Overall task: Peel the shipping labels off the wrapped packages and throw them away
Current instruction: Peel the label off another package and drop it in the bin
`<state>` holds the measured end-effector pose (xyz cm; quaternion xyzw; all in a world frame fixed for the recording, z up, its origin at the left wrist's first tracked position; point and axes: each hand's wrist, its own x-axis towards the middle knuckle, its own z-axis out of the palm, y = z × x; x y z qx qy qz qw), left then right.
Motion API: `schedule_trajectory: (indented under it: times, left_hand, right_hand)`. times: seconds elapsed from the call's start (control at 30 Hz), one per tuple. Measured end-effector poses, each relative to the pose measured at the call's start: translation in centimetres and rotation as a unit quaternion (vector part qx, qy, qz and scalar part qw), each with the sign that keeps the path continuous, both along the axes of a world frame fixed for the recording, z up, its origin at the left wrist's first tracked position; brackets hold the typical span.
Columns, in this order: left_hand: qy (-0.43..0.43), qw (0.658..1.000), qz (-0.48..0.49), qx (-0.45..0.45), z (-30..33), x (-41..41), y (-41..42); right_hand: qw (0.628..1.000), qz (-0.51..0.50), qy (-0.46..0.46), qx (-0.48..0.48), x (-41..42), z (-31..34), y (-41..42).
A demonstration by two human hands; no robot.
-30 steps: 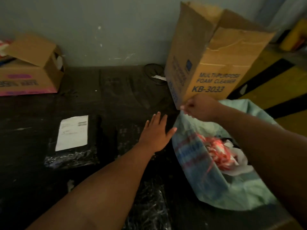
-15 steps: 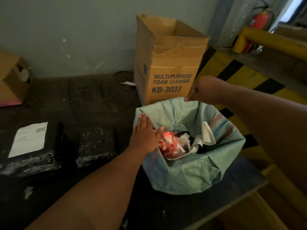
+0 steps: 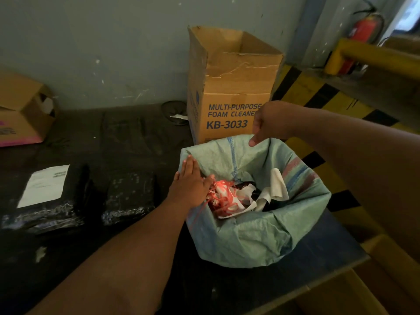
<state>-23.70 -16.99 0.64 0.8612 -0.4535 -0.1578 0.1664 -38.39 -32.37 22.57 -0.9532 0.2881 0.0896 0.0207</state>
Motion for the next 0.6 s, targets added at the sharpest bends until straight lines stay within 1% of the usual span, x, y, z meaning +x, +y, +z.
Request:
schedule_trajectory:
  times: [0.13, 0.2, 0.27, 0.33, 0.47, 0.57, 0.6]
  left_hand:
    - [0.003, 1.000, 0.003, 0.004, 0.17, -0.06, -0.08]
    - [0.001, 1.000, 0.003, 0.004, 0.15, -0.05, -0.10]
    - [0.000, 1.000, 0.004, 0.004, 0.11, -0.01, -0.08]
    - [0.002, 1.000, 0.003, 0.004, 0.06, 0.02, -0.08]
    - [0.002, 1.000, 0.001, 0.001, -0.04, 0.02, -0.09]
    - [-0.001, 1.000, -0.001, -0.001, -0.08, 0.12, -0.05]
    - [-0.001, 1.000, 0.000, -0.003, -0.11, 0.16, -0.03]
  right_hand:
    - [1.000, -0.002, 0.000, -0.002, -0.14, 0.10, -0.32]
    - [0.999, -0.021, -0.011, 0.045, -0.17, 0.14, -0.47]
    - [0.997, -0.021, -0.003, 0.071, -0.09, 0.13, -0.36]
    - [0.998, -0.005, 0.002, 0.064, 0.03, 0.02, -0.39]
    - [1.000, 0.008, 0.014, 0.003, 0.04, 0.01, -0.32]
    - [0.999, -0.016, -0.008, 0.045, 0.18, 0.08, -0.38]
    - [0.999, -0.018, -0.004, 0.046, 0.36, 0.00, -0.49]
